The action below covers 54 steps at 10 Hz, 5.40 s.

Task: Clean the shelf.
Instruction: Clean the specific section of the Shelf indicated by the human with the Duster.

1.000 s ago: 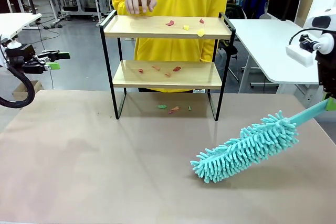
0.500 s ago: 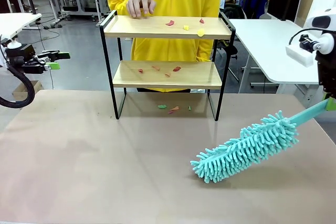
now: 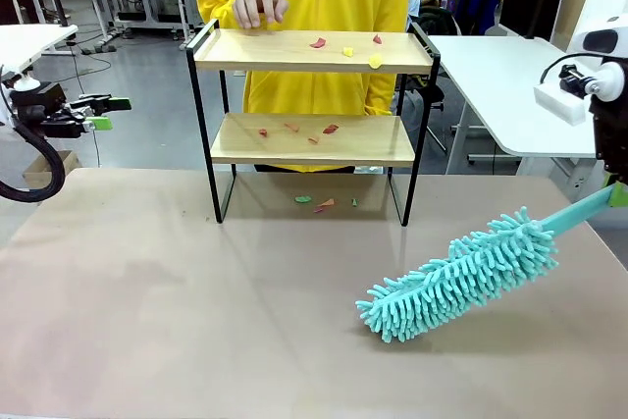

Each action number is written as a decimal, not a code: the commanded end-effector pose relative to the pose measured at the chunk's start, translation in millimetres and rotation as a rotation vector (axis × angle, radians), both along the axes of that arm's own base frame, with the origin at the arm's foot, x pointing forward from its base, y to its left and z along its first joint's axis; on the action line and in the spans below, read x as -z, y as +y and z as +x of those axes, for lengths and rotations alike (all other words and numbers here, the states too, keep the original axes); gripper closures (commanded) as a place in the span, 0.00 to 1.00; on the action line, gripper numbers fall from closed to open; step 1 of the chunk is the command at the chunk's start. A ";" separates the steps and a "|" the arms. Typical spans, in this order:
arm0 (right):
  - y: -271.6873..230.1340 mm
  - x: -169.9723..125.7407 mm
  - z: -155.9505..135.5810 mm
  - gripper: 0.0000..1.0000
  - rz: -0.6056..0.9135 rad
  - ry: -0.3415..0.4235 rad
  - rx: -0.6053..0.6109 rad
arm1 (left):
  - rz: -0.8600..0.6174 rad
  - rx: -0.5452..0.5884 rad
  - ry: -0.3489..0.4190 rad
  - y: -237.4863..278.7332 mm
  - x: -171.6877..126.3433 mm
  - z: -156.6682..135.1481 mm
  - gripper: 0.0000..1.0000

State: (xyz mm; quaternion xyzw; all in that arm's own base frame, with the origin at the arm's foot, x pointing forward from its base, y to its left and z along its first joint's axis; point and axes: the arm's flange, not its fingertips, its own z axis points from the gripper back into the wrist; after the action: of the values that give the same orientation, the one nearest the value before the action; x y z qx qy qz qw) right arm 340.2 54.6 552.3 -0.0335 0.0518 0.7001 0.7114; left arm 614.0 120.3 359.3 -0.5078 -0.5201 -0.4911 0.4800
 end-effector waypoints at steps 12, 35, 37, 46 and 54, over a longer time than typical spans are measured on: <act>241.1 -165.9 -132.0 0.87 0.616 -0.319 0.805 | -0.001 -0.003 -0.014 0.7 -2.1 -1.5 0.00; 484.0 -153.0 -1.8 0.87 0.653 -0.466 1.551 | -0.001 -0.003 -0.014 0.7 -2.1 -1.5 0.00; 487.4 -156.0 5.7 0.87 0.694 -0.428 1.562 | -0.001 -0.003 -0.014 0.7 -2.1 -1.5 0.00; 479.3 -129.4 9.4 0.87 0.619 -0.389 1.579 | -0.001 -0.003 -0.014 0.7 -2.1 -1.5 0.00; 422.8 -125.6 28.4 0.87 0.534 -0.374 1.622 | -0.001 -0.003 -0.014 0.7 -2.1 -1.5 0.00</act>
State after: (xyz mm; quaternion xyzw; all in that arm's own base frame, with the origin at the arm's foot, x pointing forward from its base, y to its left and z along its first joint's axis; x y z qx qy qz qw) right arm 372.0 505.4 675.8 0.0748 -0.2295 -0.0558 0.9688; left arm 614.2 120.4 359.0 -0.5078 -0.5201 -0.4911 0.4801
